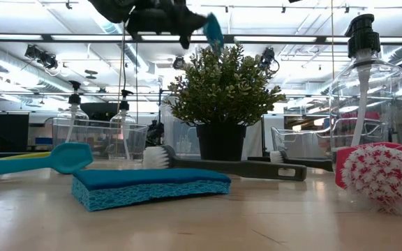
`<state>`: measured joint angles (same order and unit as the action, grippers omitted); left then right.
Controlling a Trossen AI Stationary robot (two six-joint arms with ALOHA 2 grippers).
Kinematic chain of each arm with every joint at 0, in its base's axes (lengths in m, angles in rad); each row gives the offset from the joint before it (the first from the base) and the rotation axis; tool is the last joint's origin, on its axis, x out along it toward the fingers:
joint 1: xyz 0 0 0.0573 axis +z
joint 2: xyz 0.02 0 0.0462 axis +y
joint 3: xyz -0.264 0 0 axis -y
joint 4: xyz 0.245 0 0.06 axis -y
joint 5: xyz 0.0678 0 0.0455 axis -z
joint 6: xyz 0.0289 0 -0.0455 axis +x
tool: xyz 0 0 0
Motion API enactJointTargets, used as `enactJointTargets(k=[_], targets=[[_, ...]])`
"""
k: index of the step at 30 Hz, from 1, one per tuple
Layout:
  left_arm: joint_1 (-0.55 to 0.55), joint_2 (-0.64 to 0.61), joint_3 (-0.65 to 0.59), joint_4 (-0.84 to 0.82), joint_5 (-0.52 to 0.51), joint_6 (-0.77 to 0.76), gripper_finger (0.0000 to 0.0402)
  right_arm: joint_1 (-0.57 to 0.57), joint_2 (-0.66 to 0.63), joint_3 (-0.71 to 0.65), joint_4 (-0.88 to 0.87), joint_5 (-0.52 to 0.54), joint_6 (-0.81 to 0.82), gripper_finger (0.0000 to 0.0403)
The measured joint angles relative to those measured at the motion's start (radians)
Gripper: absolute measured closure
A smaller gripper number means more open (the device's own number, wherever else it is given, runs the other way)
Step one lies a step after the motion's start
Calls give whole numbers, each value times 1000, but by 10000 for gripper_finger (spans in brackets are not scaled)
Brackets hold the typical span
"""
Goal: Pick & Place Kitchen Sink Supplies
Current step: Put the blue sponge into the right transparent bin
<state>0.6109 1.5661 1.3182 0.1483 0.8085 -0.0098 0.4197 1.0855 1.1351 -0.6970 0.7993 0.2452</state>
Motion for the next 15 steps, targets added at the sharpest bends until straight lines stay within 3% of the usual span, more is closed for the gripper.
enactJointTargets(k=[3,10,15], targets=[[0,0,0,56,144,-113,400,-23,0,0,75,-60,8,234],[-37,0,0,197,435,-312,400,-107,0,0,254,-324,-24,234],[-104,0,0,253,482,-346,400,-172,0,0,355,-424,-18,234]])
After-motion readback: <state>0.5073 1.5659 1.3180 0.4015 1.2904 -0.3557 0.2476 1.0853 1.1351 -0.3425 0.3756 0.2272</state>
